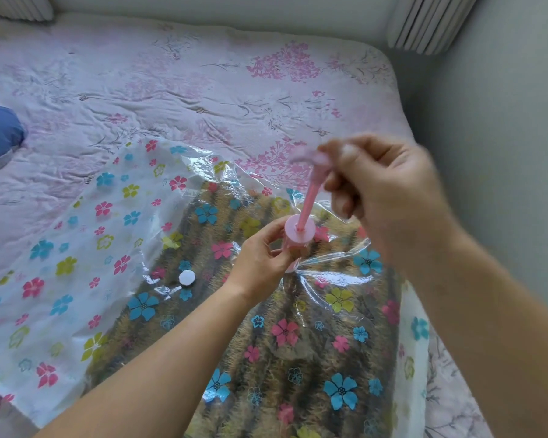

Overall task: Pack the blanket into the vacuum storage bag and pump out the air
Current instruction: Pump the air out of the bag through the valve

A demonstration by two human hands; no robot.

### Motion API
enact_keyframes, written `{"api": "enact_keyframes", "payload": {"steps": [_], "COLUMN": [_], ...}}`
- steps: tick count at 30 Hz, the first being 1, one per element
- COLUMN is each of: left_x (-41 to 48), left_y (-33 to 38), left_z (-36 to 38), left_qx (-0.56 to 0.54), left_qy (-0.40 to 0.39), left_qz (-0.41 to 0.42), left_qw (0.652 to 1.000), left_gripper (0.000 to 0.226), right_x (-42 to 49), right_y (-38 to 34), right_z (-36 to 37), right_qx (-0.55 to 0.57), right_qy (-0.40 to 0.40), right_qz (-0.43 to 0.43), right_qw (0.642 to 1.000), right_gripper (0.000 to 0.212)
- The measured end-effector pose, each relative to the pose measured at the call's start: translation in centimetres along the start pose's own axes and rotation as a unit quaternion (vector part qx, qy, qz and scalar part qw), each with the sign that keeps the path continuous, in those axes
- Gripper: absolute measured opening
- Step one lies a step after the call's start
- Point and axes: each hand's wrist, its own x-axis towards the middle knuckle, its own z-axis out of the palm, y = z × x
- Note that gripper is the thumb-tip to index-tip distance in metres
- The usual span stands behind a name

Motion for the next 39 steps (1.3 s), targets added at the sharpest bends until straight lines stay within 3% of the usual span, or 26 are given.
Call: {"api": "enact_keyframes", "payload": {"steps": [4,7,10,15,17,25,29,34,36,39], "left_x": [-0.2,-0.4,-0.3,-0.2,-0.1,-0.1,0.0,0.2,0.2,0.1], "left_y": [-0.1,0.0,0.2,0.4,0.4,0.2,0.6,0.6,0.6,0.8], "left_z": [-0.3,-0.3,-0.3,-0.2,-0.2,-0.4,-0.3,-0.3,-0.1,0.0], "left_qx": [-0.015,-0.008,-0.017,0.000,0.003,-0.005,-0.012,0.001,-0.001,-0.015], "left_qy": [0.011,0.011,0.009,-0.001,0.000,0.004,-0.004,-0.006,-0.007,-0.004], "left_qz": [-0.009,-0.009,-0.004,0.002,0.000,-0.003,0.006,0.002,0.002,0.001], "left_qw": [1.000,1.000,1.000,1.000,1.000,1.000,1.000,1.000,1.000,1.000], "left_gripper": [0.034,0.028,0.036,0.045,0.045,0.030,0.040,0.047,0.047,0.045], "right_x": [-1.2,-1.3,-0.9,-0.1,0.1,-1.4,-0.8,0.1,0.3,-0.1], "right_y": [6.7,8.0,5.8,-1.4,-1.5,7.9,4.8,-1.8,-1.4,2.7], "right_z": [0.3,-0.1,0.2,0.0,-0.1,0.0,0.2,-0.2,-0.4,-0.2], "right_qx": [-0.096,-0.108,-0.106,0.028,0.038,-0.103,-0.087,0.057,0.065,-0.026], "right_qy": [0.028,0.032,0.028,-0.012,-0.014,0.038,0.033,0.005,0.004,0.028], "right_qz": [0.138,0.171,0.138,-0.018,-0.039,0.172,0.112,-0.028,-0.032,0.043], "right_qw": [0.985,0.979,0.984,0.999,0.998,0.979,0.989,0.998,0.997,0.998], "right_gripper": [0.021,0.021,0.022,0.016,0.015,0.023,0.023,0.017,0.016,0.019]}}
